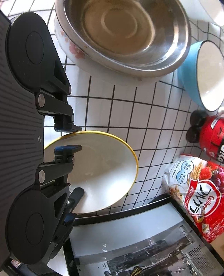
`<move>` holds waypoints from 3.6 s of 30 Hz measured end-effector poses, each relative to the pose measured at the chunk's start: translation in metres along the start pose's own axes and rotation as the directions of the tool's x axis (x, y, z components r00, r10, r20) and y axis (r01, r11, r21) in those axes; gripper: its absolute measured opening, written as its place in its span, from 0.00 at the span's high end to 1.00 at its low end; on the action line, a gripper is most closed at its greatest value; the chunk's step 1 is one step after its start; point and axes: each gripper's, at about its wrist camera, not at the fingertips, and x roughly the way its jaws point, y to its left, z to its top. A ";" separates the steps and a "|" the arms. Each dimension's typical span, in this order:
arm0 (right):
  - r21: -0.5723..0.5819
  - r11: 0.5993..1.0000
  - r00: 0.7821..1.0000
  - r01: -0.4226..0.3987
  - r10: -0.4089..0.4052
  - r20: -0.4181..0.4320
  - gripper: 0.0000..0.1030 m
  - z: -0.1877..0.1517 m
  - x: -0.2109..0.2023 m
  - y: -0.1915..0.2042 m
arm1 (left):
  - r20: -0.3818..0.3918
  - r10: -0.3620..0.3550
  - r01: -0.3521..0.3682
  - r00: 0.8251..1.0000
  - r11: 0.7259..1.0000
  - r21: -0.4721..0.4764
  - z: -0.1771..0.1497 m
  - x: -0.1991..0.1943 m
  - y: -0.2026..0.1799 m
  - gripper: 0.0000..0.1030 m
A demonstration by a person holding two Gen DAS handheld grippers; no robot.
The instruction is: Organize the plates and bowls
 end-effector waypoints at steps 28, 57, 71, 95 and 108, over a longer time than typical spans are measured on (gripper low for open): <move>-0.063 0.994 0.941 -0.094 0.109 0.321 0.40 0.112 -0.076 0.120 | 0.523 -0.115 0.042 0.844 0.988 0.150 0.074 -0.190 0.073 0.84; -0.121 0.989 0.982 0.085 -0.063 0.180 0.27 0.220 0.007 0.164 | 0.096 0.041 -0.066 0.995 0.957 0.282 0.237 -0.054 0.117 0.84; -0.026 0.998 0.993 -0.049 0.045 -0.112 0.27 0.200 0.097 0.144 | -0.006 0.059 -0.055 0.998 0.965 0.255 0.250 -0.005 0.143 0.83; 0.200 0.979 0.943 -0.043 0.106 -0.315 0.53 0.203 0.210 0.143 | -0.115 0.000 0.015 0.993 0.991 0.132 0.253 0.052 0.152 0.77; 0.175 0.981 0.933 -0.085 0.140 -0.332 0.74 0.188 0.228 0.163 | -0.133 -0.022 0.033 0.991 0.996 0.081 0.255 0.055 0.158 0.77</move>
